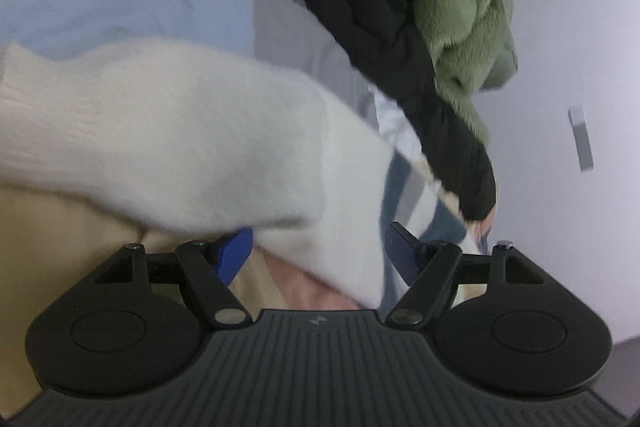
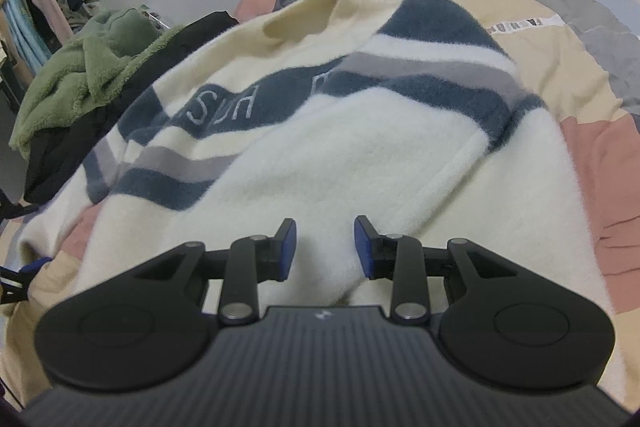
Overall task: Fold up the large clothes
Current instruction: 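Grasp a blanket corner with the left gripper and lift it toward the right gripper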
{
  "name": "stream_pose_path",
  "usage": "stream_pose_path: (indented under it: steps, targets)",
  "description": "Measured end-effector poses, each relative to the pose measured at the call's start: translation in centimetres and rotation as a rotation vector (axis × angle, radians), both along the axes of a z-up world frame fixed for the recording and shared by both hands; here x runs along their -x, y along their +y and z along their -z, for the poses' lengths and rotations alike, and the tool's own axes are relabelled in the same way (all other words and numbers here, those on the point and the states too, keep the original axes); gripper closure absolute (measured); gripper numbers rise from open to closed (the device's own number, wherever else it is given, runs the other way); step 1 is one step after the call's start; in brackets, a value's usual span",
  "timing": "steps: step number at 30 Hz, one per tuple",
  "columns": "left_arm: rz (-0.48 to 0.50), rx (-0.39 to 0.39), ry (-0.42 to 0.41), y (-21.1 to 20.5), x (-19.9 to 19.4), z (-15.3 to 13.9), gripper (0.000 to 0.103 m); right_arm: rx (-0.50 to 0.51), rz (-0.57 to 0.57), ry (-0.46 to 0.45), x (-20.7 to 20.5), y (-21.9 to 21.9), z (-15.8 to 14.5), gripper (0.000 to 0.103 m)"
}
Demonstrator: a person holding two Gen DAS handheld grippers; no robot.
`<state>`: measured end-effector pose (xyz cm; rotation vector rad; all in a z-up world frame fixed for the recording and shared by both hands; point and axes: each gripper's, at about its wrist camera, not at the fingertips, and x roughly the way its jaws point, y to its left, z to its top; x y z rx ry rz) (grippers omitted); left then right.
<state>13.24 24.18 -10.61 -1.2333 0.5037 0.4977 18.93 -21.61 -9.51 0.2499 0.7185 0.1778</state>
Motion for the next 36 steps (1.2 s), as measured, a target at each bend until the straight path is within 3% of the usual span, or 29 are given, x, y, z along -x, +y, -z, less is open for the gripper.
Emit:
stream_pose_path:
  steps: [4,9,16,17,18,19,20,22,25,29,33,36]
  targets:
    - [-0.105,-0.062,0.010,0.6,1.3,-0.7,0.026,-0.004,0.000,0.001,-0.2,0.0,0.1,0.069]
    - [-0.178,-0.063,-0.002,1.8,1.6,-0.6,0.026,-0.018,0.003,0.004,-0.3,0.0,0.1,0.067]
    - [-0.242,-0.303,0.106,3.8,-0.6,-1.8,0.031,-0.010,0.000,-0.001,-0.4,0.1,0.3,0.068]
    - [-0.239,-0.336,0.136,4.2,-0.8,-2.1,0.046,-0.011,0.000,-0.001,-0.4,0.0,0.3,0.068]
    - [-0.238,-0.370,0.170,4.6,-1.1,-2.3,0.071,-0.010,0.000,0.000,-0.4,0.0,0.2,0.068]
    - [-0.233,-0.405,0.196,5.1,-1.4,-2.6,0.081,-0.011,-0.001,0.000,-0.5,0.0,0.2,0.068]
    - [-0.224,-0.436,0.206,5.4,-1.6,-2.8,0.090,-0.013,0.002,-0.001,-0.4,0.0,0.3,0.069]
    - [-0.208,-0.504,0.193,5.5,-1.6,-3.8,0.091,-0.021,0.003,0.000,-0.4,-0.1,0.4,0.069]
    - [-0.158,-0.587,0.173,4.5,-1.9,-6.2,0.092,-0.032,0.004,0.000,-0.3,-0.2,0.3,0.069]
    - [-0.048,-0.810,0.135,1.4,-3.4,-11.6,0.093,-0.047,0.006,0.000,-0.2,-0.5,0.0,0.069]
    - [0.148,-1.093,0.044,-4.7,-5.0,-17.5,0.092,-0.057,0.009,-0.005,0.0,-1.0,-0.3,0.068]
    - [0.318,-1.261,-0.074,-10.9,-5.2,-20.8,0.092,-0.063,0.019,-0.013,0.2,-1.4,-0.7,0.068]
